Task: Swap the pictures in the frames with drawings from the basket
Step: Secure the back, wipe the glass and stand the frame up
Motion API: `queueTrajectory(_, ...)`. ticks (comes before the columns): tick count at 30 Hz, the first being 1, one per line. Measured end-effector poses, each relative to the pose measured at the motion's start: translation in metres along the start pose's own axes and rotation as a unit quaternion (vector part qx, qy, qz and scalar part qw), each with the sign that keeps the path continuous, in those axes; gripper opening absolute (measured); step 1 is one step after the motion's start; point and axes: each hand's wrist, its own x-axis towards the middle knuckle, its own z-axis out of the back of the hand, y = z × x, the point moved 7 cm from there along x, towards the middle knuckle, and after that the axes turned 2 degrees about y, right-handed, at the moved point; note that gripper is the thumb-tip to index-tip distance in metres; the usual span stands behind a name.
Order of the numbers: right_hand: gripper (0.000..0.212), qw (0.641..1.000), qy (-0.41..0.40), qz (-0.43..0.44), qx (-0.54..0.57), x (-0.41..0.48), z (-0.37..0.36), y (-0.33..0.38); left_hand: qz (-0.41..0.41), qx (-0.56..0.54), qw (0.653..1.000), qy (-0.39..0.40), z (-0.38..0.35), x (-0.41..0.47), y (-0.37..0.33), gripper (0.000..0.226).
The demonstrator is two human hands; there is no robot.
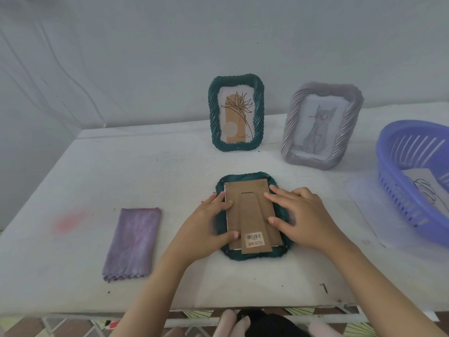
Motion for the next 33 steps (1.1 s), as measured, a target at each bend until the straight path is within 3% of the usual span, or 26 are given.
queueTrajectory(7,0.053,0.999,-0.011,0.022,0.040,0.001,0.000,-0.004,-0.015,0.009,1.000,0.000,0.000,0.004,0.003,0.066)
queueTrajectory(10,0.045,0.999,-0.021,0.035,0.026,0.006,0.002,-0.002,-0.034,0.009,0.997,-0.065,0.009,0.011,0.001,0.040)
queueTrajectory(14,0.017,0.994,-0.080,0.023,0.070,0.018,0.012,-0.005,-0.020,0.017,0.986,-0.163,0.023,0.026,-0.001,0.002)
queueTrajectory(17,0.013,0.991,-0.097,0.000,0.091,0.028,0.015,-0.008,0.006,0.030,0.986,-0.165,0.029,0.038,0.002,0.025)
queueTrajectory(19,0.033,0.995,-0.072,-0.014,0.072,0.033,0.014,-0.011,0.028,0.058,0.992,-0.112,0.027,0.046,0.005,0.053)
queueTrajectory(21,0.056,0.997,-0.019,-0.034,0.060,0.037,0.009,-0.017,0.061,0.074,0.994,-0.057,0.025,0.050,0.010,0.065)
queueTrajectory(26,0.065,0.996,0.051,-0.053,0.053,0.041,0.004,-0.024,0.073,0.084,0.994,-0.012,0.020,0.053,0.016,0.065)
queueTrajectory(33,0.060,0.996,0.064,-0.050,0.032,0.041,0.003,-0.025,0.076,0.083,0.994,-0.003,0.019,0.052,0.018,0.062)
